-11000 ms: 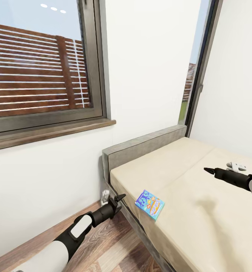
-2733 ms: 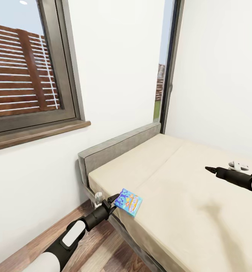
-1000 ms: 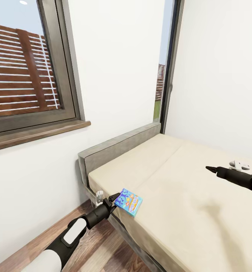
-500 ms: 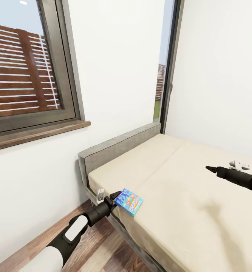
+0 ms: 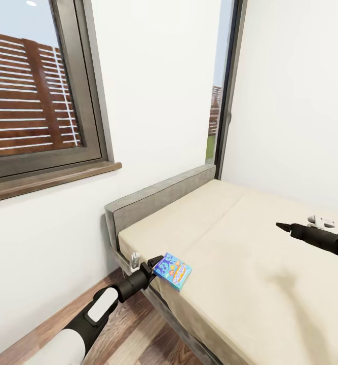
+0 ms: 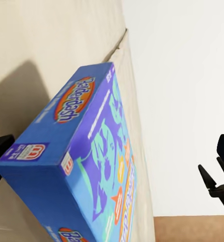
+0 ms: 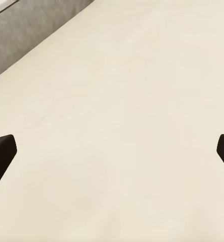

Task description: Put all the toys in the child's room - the three board games (two on the bed and one on the table), the two jigsaw puzzles on the table, and the tennis ball on the table - inside the toy box on the table in the child's room.

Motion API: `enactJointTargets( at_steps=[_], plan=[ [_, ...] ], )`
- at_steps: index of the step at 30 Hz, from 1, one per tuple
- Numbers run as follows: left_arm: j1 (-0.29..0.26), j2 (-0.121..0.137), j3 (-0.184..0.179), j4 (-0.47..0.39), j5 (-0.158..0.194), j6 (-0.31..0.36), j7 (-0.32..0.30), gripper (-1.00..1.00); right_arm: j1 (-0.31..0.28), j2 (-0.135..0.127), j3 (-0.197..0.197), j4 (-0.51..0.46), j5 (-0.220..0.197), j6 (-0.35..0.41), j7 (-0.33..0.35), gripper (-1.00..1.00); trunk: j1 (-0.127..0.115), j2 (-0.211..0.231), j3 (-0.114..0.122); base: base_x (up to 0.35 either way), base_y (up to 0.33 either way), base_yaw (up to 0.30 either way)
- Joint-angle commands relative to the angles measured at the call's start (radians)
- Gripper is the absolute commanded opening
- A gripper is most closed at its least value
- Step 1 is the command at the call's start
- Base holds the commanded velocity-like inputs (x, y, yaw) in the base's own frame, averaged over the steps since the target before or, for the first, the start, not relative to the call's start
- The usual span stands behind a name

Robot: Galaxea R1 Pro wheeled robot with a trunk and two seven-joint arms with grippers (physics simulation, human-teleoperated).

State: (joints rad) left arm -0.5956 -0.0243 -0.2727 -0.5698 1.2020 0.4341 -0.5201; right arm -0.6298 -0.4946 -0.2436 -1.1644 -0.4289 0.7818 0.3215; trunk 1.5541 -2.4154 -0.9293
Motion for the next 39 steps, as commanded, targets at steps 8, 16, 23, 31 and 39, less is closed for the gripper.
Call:
enactJointTargets(
  at_steps=[8,16,23,31,39],
  plan=[
    [-0.004,-0.002,-0.003,0.001,0.009,0.006,0.002,1.00,-0.001,-0.001,-0.002,-0.001,0.002,0.005,0.005,1.00,0.000,0.000,-0.001,0.000,0.000,0.000],
    [-0.006,-0.007,-0.003,0.001,0.009,0.006,0.003,1.00,-0.001,-0.001,-0.002,-0.001,0.002,0.005,0.005,1.00,0.000,0.000,-0.001,0.000,0.000,0.000],
    [-0.007,-0.009,-0.003,0.001,0.008,0.005,0.003,1.00,-0.001,-0.001,-0.002,-0.001,0.002,0.005,0.005,1.00,0.000,0.000,-0.001,0.000,0.000,0.000],
    [-0.007,-0.009,-0.003,0.001,0.009,0.005,0.003,-1.00,-0.001,-0.001,-0.002,-0.001,0.002,0.005,0.005,1.00,0.000,0.000,-0.001,0.000,0.000,0.000],
    [-0.007,-0.009,-0.003,0.001,0.009,0.005,0.003,-1.00,-0.001,-0.001,-0.002,-0.001,0.002,0.005,0.005,1.00,0.000,0.000,-0.001,0.000,0.000,0.000]
  ],
)
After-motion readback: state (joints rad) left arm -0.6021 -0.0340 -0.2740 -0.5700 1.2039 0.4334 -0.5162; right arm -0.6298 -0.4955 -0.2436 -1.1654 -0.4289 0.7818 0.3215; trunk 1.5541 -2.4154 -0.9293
